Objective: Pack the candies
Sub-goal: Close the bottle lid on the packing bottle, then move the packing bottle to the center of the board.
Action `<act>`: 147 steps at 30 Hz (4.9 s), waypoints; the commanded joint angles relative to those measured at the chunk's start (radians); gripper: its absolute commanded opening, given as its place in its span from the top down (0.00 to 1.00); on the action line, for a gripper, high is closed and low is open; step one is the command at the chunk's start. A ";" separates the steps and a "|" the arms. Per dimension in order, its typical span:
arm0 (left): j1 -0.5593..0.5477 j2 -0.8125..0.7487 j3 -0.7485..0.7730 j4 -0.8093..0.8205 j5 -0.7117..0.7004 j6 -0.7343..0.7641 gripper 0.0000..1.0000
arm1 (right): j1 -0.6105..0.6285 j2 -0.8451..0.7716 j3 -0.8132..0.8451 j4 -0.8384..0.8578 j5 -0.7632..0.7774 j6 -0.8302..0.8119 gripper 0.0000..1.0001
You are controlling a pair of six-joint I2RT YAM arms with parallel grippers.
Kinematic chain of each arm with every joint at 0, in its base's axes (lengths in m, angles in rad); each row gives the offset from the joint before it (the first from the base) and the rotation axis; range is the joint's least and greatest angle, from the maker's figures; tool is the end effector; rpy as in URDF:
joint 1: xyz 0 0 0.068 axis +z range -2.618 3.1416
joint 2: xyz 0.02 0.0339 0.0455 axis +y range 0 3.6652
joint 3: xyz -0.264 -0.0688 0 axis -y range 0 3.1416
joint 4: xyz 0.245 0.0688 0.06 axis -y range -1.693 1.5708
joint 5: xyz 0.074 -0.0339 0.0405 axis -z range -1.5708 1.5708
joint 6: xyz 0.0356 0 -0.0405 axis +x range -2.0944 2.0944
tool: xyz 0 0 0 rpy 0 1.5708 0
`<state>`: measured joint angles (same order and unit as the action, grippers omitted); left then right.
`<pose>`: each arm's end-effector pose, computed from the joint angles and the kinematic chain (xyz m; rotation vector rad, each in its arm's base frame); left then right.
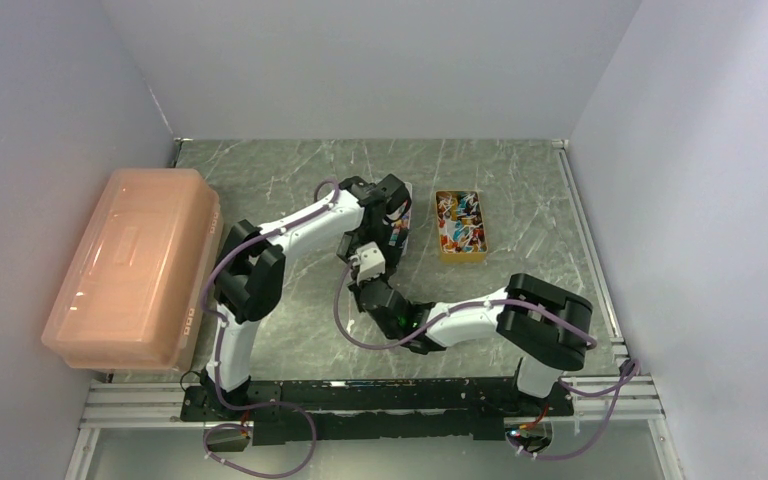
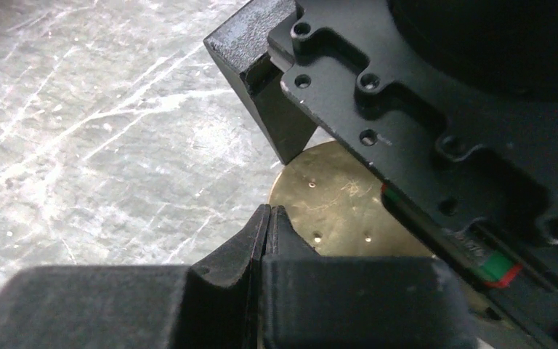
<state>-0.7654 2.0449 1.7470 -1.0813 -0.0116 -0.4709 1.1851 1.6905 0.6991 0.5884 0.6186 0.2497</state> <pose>0.2983 -0.2860 0.2262 0.4348 2.9430 -0.1516 0.1435 0.2986 0.1631 -0.4909 1.8483 0.3623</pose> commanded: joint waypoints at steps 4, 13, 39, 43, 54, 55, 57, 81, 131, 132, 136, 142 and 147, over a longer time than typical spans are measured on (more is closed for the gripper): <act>0.013 -0.009 0.089 -0.036 0.013 0.035 0.07 | 0.002 0.092 -0.033 -0.296 -0.091 0.113 1.00; 0.018 -0.002 0.142 -0.063 -0.017 0.039 0.07 | 0.002 0.094 -0.010 -0.329 -0.073 0.139 1.00; 0.023 -0.413 -0.061 0.159 -0.170 0.043 0.07 | 0.024 -0.503 -0.034 -0.522 -0.175 0.065 1.00; 0.024 -0.601 -0.287 0.328 -0.163 0.033 0.07 | 0.024 -0.591 -0.006 -0.667 -0.120 0.078 0.99; 0.021 -1.060 -0.935 0.895 0.048 0.035 0.07 | -0.082 -0.738 0.017 -0.865 -0.146 0.098 0.70; 0.019 -1.078 -0.984 0.937 0.077 0.030 0.07 | -0.088 -0.744 0.016 -0.870 -0.148 0.095 0.68; 0.010 -1.097 -1.067 1.002 0.110 0.016 0.07 | -0.101 -0.754 0.013 -0.881 -0.150 0.090 0.64; -0.085 -0.711 -1.503 1.890 -0.136 0.099 0.07 | -0.171 -0.807 -0.042 -0.914 -0.270 0.121 0.39; -0.116 0.087 -1.370 2.637 -0.049 0.434 0.25 | -0.276 -0.737 -0.042 -0.932 -0.442 0.158 0.36; -0.116 0.083 -1.376 2.637 -0.032 0.441 0.31 | -0.276 -0.737 -0.040 -0.935 -0.439 0.161 0.36; -0.116 0.066 -1.395 2.636 0.022 0.454 0.39 | -0.276 -0.728 -0.029 -0.963 -0.419 0.164 0.37; -0.116 0.063 -1.419 2.625 0.182 0.450 0.42 | -0.275 -0.749 -0.021 -0.990 -0.416 0.148 0.39; -0.115 0.077 -1.411 2.590 0.346 0.416 0.51 | -0.276 -0.789 -0.042 -0.989 -0.443 0.143 0.39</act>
<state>-0.8715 2.0697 0.3679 1.5528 0.1040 -0.0341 0.9131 0.9451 0.6552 -0.4088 0.1799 0.3985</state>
